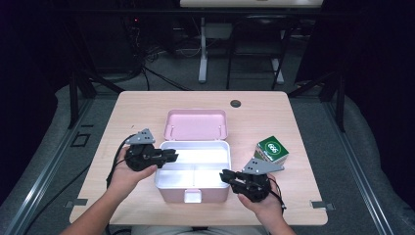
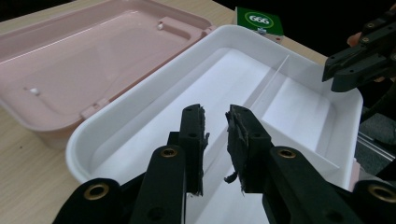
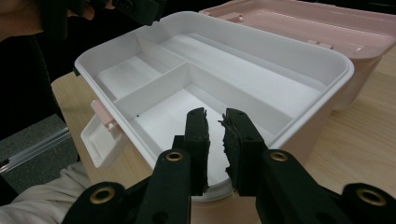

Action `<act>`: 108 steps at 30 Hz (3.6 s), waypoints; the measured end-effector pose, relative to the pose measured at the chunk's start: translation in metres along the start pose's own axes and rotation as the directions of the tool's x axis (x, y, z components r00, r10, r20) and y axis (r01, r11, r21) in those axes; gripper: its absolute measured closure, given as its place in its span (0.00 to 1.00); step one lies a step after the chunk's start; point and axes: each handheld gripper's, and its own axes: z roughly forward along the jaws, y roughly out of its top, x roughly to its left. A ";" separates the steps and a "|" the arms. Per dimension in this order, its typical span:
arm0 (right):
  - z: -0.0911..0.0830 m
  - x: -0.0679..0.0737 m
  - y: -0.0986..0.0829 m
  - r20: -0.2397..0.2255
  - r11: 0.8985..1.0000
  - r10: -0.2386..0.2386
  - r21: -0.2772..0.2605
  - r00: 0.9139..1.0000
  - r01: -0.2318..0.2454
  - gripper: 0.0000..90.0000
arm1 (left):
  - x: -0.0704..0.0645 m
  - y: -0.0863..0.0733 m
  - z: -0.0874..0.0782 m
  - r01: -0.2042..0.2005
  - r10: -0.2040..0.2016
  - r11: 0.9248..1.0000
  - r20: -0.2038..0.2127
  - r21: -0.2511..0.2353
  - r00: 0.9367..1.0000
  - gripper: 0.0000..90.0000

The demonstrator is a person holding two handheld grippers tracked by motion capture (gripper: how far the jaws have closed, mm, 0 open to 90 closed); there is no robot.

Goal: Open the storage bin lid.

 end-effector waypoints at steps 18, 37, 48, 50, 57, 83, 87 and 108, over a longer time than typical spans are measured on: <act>-0.005 -0.004 0.001 0.005 1.000 0.009 -0.014 1.000 -0.008 0.87 | -0.015 0.025 0.035 -0.236 0.220 0.944 0.093 0.232 0.971 0.90; -0.006 -0.006 0.001 0.003 1.000 0.014 -0.017 1.000 -0.014 0.87 | -0.017 0.038 0.057 -0.379 0.345 0.827 0.157 0.415 0.925 0.92; -0.009 -0.009 0.002 0.008 0.999 0.023 -0.024 1.000 -0.023 0.87 | -0.020 0.049 0.066 -0.471 0.420 0.727 0.220 0.499 0.881 0.95; -0.009 -0.010 0.002 0.011 0.999 0.027 -0.027 1.000 -0.026 0.87 | -0.021 0.050 0.067 -0.481 0.425 0.715 0.230 0.508 0.875 0.95; -0.011 -0.013 0.002 0.017 0.999 0.039 -0.031 0.999 -0.038 0.87 | -0.023 0.053 0.074 -0.501 0.438 0.678 0.252 0.538 0.863 0.95; -0.012 -0.017 0.001 0.021 0.998 0.054 -0.037 0.998 -0.053 0.87 | -0.024 0.058 0.078 -0.571 0.480 0.608 0.318 0.552 0.818 0.98; -0.014 -0.018 0.001 0.025 0.998 0.057 -0.042 0.998 -0.056 0.87 | -0.024 0.059 0.078 -0.577 0.484 0.600 0.323 0.555 0.814 0.99; -0.017 -0.022 0.001 0.030 0.996 0.076 -0.057 0.997 -0.074 0.87 | -0.037 0.071 0.075 -0.588 0.537 0.513 0.300 0.626 0.788 1.00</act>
